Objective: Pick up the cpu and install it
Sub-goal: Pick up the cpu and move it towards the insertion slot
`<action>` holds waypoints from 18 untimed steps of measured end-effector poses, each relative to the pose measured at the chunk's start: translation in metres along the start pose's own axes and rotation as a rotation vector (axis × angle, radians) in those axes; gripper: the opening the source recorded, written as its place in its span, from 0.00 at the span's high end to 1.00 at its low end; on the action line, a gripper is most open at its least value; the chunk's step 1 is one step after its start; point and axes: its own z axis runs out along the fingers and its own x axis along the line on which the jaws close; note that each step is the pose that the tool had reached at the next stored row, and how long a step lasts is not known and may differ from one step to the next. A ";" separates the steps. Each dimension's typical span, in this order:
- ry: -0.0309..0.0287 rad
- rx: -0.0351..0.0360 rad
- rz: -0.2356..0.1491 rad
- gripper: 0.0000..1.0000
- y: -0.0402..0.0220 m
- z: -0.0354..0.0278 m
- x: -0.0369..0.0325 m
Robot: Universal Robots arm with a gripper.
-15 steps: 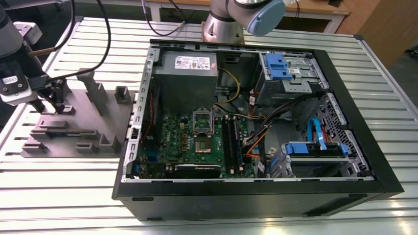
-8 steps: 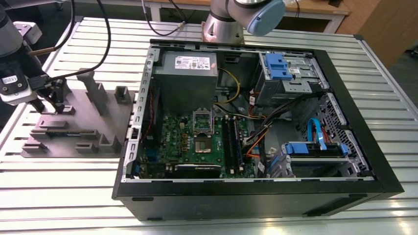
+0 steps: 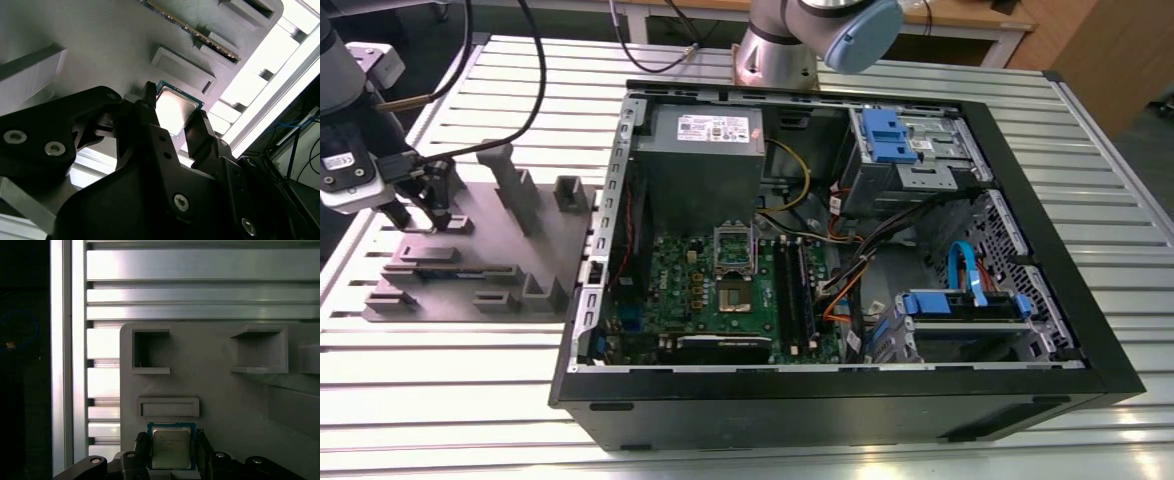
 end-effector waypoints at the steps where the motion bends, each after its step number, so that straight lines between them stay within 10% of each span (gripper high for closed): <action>1: 0.0000 0.0000 0.000 0.53 0.0000 -0.0001 0.0000; 18: 0.0000 0.0000 0.000 0.53 0.0000 -0.0045 0.0000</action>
